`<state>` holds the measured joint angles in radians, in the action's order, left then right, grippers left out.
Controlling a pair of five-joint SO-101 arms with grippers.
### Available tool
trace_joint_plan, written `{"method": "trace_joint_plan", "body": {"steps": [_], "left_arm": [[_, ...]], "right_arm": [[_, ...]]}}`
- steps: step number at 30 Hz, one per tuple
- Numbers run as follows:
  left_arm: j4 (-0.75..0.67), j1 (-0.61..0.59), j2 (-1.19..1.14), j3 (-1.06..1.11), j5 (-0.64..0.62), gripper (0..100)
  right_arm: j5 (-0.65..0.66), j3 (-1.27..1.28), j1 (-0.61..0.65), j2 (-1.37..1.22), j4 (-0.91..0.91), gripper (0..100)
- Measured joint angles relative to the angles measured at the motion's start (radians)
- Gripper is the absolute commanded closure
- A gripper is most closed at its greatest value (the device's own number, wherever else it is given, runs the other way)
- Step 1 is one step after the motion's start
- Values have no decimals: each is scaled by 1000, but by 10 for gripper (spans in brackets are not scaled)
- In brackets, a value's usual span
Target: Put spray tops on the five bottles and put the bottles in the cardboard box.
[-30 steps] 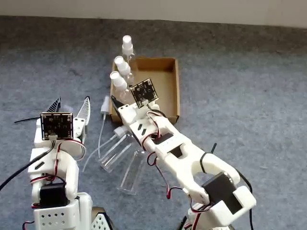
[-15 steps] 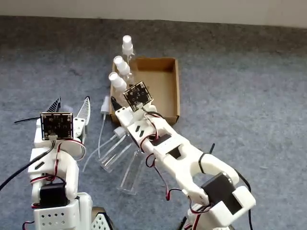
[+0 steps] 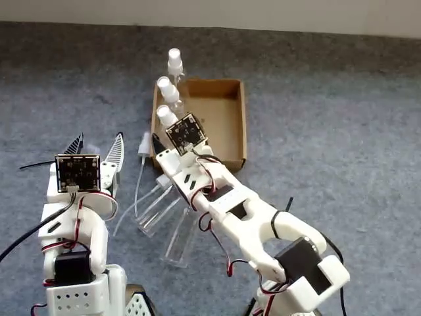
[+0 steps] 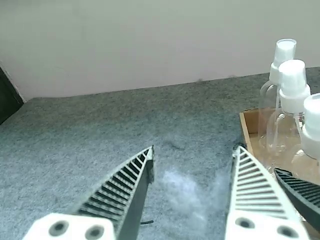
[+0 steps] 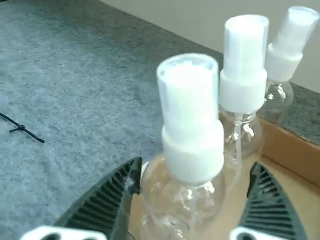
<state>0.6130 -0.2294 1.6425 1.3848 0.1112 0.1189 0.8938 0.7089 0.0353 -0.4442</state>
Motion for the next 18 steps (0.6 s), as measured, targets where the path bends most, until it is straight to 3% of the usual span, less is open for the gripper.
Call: {"method": "trace_joint_plan", "body": {"steps": [18], "left_arm": [[0,0,0,0,0,772]], "right_arm": [[0,0,0,0,0,714]]}}
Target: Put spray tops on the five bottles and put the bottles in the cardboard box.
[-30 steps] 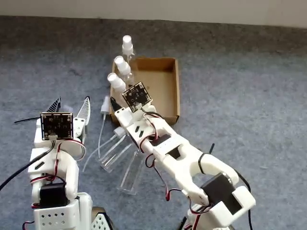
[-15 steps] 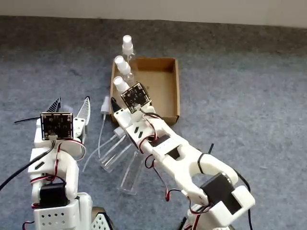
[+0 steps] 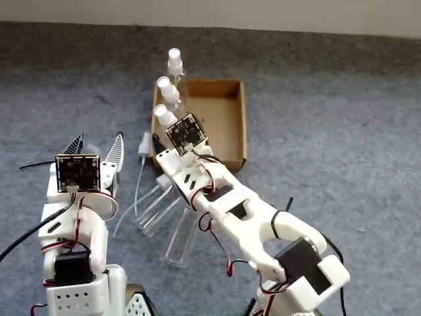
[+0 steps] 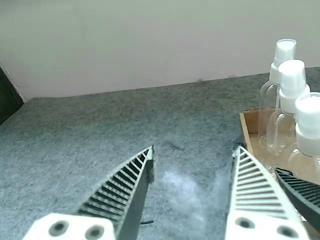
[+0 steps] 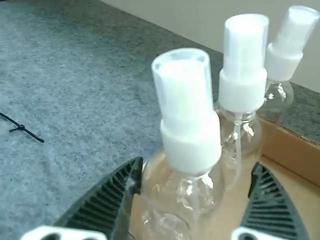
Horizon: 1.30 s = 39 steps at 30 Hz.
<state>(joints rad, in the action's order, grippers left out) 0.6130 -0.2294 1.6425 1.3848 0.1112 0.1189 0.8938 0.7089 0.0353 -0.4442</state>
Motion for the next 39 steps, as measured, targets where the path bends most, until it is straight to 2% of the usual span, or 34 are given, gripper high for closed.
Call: {"method": "trace_joint_plan", "body": {"steps": [5,25,33,39], "left_arm": [[0,0,0,0,0,772],[0,0,0,0,0,772],[0,0,0,0,0,772],[0,0,0,0,0,772]], "right_arm": [[0,0,0,0,0,618],[-3,0,0,0,0,614],[-109,0,0,0,72,613],[-126,0,14,0,75,612]]}}
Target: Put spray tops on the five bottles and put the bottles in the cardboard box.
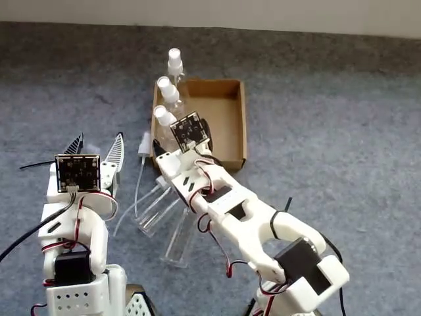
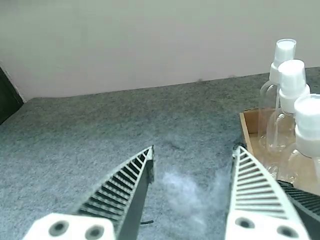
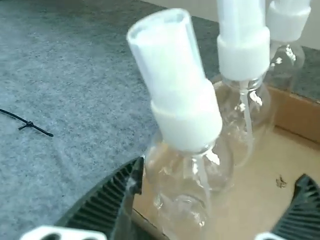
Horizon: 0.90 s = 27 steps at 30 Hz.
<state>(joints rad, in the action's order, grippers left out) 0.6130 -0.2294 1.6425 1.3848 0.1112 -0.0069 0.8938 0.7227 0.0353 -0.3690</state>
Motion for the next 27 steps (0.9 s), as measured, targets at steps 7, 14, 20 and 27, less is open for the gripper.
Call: {"method": "trace_joint_plan", "body": {"steps": [7,14,20,27], "left_arm": [[0,0,0,0,0,772],[0,0,0,0,0,772],[0,-12,0,0,0,772],[0,-9,0,0,0,772]], "right_arm": [[0,0,3,80,6,612],[0,0,5,216,172,612],[0,17,26,454,511,615],[-25,190,46,870,881,616]]}}
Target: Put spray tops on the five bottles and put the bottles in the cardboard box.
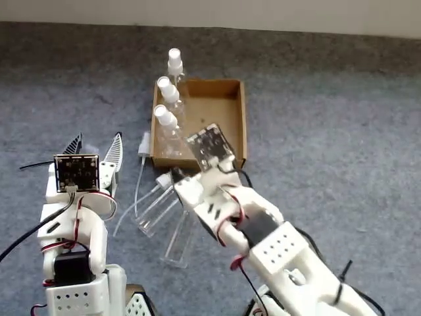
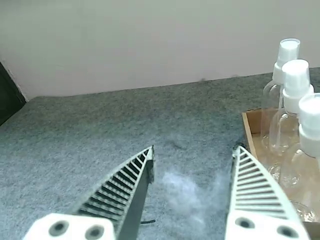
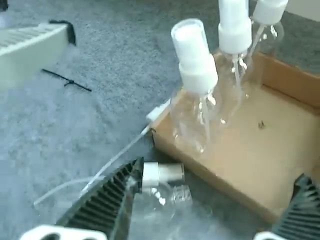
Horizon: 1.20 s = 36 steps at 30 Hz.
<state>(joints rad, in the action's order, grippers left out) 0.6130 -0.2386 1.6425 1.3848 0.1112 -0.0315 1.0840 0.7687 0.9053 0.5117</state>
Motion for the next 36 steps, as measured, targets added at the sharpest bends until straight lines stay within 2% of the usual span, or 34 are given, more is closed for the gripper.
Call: {"method": "trace_joint_plan", "body": {"steps": [5,8,12,16,22,31,33,36], "left_arm": [[0,0,0,0,0,772],[0,0,0,0,0,772],[0,0,0,0,0,772],[0,0,0,0,0,772],[0,0,0,0,0,772],[0,0,0,0,0,772],[0,0,0,0,0,772],[0,0,0,0,0,772]], "right_arm": [[-226,37,81,118,269,616],[-324,37,126,127,327,616],[-344,37,157,110,334,616],[-370,35,203,-17,324,616],[-526,-66,215,-235,298,616],[-543,-137,218,-491,284,618],[-543,-155,213,-542,284,657],[-543,-178,158,-585,284,794]]}}
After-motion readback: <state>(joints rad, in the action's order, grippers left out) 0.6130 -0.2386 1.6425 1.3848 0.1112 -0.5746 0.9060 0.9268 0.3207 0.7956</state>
